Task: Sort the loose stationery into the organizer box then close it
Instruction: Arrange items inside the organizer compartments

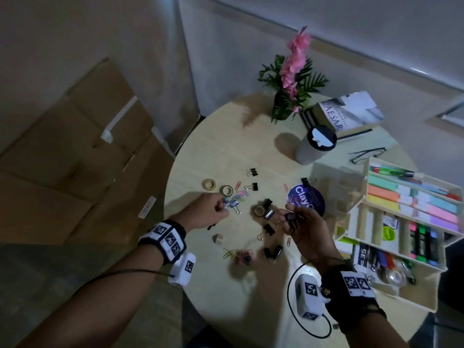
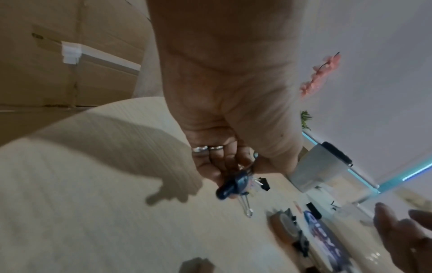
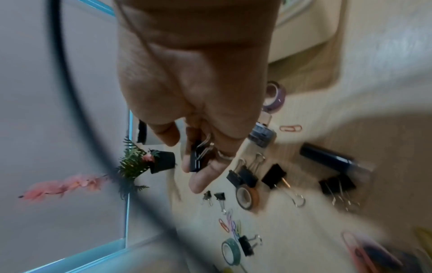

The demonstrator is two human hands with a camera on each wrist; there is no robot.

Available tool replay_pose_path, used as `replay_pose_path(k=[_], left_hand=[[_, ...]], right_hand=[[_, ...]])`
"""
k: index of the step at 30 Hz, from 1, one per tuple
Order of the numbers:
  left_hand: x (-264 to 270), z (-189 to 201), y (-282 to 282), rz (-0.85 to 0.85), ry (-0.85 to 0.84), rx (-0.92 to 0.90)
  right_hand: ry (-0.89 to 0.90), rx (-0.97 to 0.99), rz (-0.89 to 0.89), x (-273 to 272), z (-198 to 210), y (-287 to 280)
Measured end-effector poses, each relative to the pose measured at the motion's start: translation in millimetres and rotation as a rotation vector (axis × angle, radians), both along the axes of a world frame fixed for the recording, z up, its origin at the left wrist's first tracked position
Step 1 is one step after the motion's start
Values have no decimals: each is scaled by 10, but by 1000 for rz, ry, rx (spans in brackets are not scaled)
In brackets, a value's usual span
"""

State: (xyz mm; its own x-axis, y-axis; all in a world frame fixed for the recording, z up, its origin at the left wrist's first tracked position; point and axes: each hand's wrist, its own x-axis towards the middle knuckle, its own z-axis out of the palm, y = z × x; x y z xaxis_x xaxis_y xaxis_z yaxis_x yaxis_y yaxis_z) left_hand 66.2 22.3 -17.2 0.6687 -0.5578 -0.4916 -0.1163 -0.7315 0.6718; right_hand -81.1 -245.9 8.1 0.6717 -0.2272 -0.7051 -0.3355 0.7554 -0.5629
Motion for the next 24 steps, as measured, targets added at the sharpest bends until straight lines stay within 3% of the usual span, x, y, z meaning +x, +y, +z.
replay_pose_path(k=[3,5,10,15,19,24], left_hand=[[-64,89,-150,19,40,-125],[-121,183,-295,21,34,-199],[-282,480,-890,-20,-54,-285],[-544,814,-1619,-140,-107,-380],[-753,1081,-2189,-158,-164,-477],[-996,1320,-2744,-213,-232,-514]], right_hand=[[-61,-30,48,-131,-35,-121],[-79,-170,125,-286,-29,-194],[-49,-682,327,-801,276,-487],[139,-1230,449,-1610,234,-1258],[215,-1370,514,-2025,132,-1662],[184,-1352,521,-2280,-8,-1897]])
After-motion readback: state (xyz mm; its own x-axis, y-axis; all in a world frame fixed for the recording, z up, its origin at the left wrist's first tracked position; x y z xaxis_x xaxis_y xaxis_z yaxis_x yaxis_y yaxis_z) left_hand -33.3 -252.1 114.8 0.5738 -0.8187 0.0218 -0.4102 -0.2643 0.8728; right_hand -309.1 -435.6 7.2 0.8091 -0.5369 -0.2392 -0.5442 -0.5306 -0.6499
